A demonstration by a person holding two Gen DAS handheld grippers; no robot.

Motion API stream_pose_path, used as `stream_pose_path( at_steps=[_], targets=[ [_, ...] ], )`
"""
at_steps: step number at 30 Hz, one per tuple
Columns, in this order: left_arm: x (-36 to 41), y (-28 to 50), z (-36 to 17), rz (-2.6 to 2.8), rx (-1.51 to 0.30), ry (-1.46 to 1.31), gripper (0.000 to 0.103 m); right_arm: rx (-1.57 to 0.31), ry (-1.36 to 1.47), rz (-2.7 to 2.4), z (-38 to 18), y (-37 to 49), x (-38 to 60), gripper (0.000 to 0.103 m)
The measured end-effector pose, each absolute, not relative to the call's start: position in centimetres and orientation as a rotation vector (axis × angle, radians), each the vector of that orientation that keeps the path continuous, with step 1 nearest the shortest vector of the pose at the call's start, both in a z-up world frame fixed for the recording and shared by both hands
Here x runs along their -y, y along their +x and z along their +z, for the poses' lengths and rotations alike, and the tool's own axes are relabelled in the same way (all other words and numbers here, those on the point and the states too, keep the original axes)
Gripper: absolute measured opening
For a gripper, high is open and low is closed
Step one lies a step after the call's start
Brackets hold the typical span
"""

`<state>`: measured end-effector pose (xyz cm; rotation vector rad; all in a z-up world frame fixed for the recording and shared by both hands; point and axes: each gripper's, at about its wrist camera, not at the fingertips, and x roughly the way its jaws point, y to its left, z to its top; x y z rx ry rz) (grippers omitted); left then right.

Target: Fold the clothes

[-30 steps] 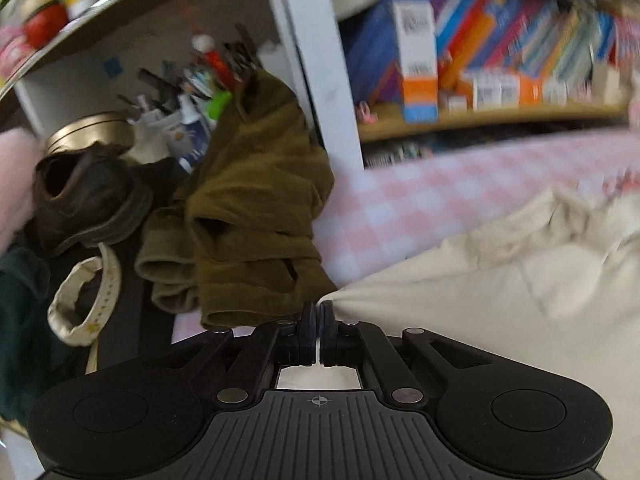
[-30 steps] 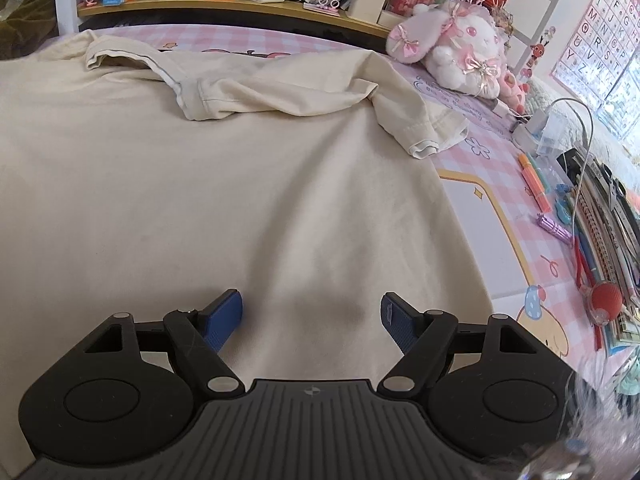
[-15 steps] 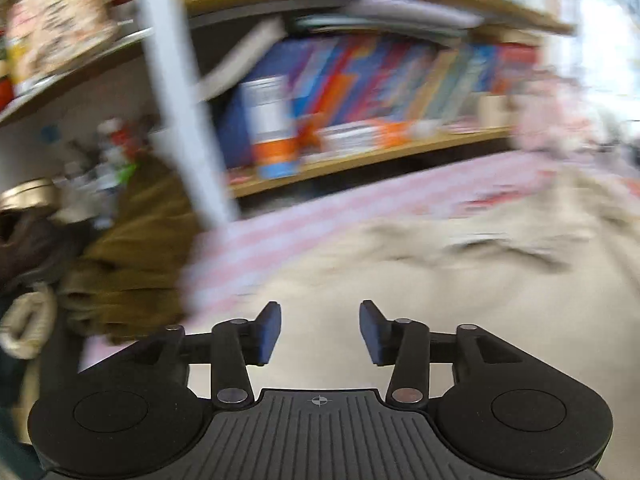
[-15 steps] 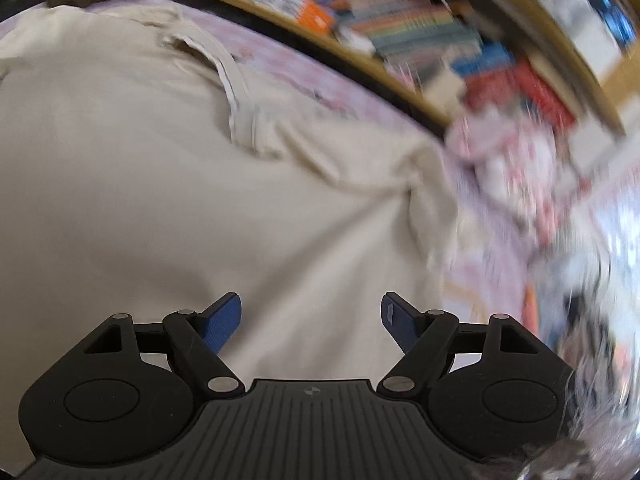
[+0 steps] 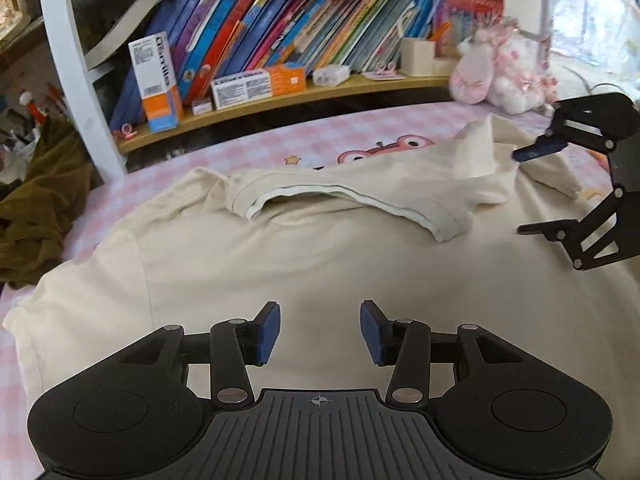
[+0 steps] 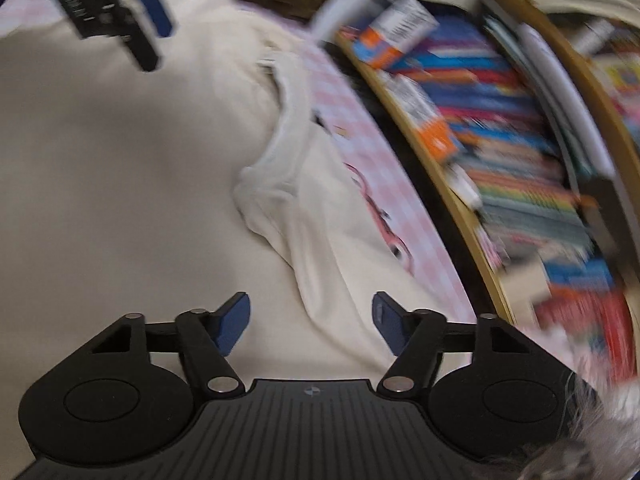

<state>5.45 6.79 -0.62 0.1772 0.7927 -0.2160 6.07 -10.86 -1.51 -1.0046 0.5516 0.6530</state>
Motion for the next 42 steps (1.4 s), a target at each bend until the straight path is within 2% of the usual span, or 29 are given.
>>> stream_pose_path(
  at_steps=[6, 7, 8, 11, 13, 14, 15, 16, 20, 21, 27, 33, 34, 35, 36, 42],
  targets=[
    [-6.2, 5.9, -0.2, -0.169, -0.802, 0.17, 0.045, -0.583, -1.042, 0.824, -1.8, 10.1, 9.8, 0.034],
    [-6.2, 5.9, -0.2, -0.163, -0.803, 0.169, 0.045, -0.603, -1.031, 0.852, -1.5, 11.0, 9.7, 0.023],
    [-6.3, 6.1, -0.1, -0.161, -0.802, 0.171, 0.045, -0.623, -1.019, 0.88, -1.2, 11.8, 9.7, 0.004],
    [-6.7, 7.0, 0.1, -0.163, -0.792, 0.184, 0.045, -0.62, -0.916, 0.821, 0.7, 16.0, 10.3, 0.004],
    [-7.1, 8.6, 0.1, -0.149, -0.795, 0.204, 0.045, -0.596, -0.759, 0.573, 2.5, 21.2, 11.6, 0.004],
    [-7.2, 9.4, 0.0, -0.138, -0.797, 0.214, 0.045, -0.587, -0.676, 0.431, 3.1, 23.6, 12.3, 0.01],
    [-7.3, 10.2, 0.0, -0.128, -0.795, 0.223, 0.045, -0.575, -0.592, 0.289, 3.7, 26.1, 13.1, 0.02],
    [-7.4, 11.0, 0.0, -0.12, -0.793, 0.232, 0.045, -0.599, -0.55, 0.243, 3.7, 27.1, 13.8, 0.037],
    [-8.3, 13.7, 0.2, -0.11, -0.779, 0.251, 0.047, -0.646, -0.451, 0.175, 3.5, 27.7, 16.5, 0.042],
    [-8.6, 14.3, 0.3, -0.113, -0.772, 0.253, 0.051, -0.661, -0.445, 0.197, 3.4, 26.8, 17.2, 0.044],
    [-10.2, 19.1, 0.3, -0.119, -0.741, 0.291, 0.052, -0.785, -0.427, 0.234, 1.7, 19.9, 20.7, 0.048],
    [-9.1, 25.7, -1.9, -0.165, -0.804, 0.318, 0.054, -0.848, -0.289, 0.166, 1.6, 12.3, 23.4, 0.056],
    [-9.0, 26.6, -2.5, -0.167, -0.82, 0.315, 0.047, -0.844, -0.275, 0.16, 1.7, 11.5, 23.6, 0.058],
    [-8.9, 27.5, -3.0, -0.169, -0.837, 0.311, 0.032, -0.84, -0.264, 0.148, 1.7, 10.7, 23.5, 0.06],
    [-8.8, 28.1, -3.2, -0.176, -0.84, 0.31, 0.003, -0.836, -0.252, 0.134, 1.8, 10.0, 23.4, 0.06],
    [-8.7, 32.4, -3.3, -0.097, -0.849, 0.338, 0.003, -0.836, -0.191, 0.082, 1.7, 8.9, 22.5, 0.061]
  ],
)
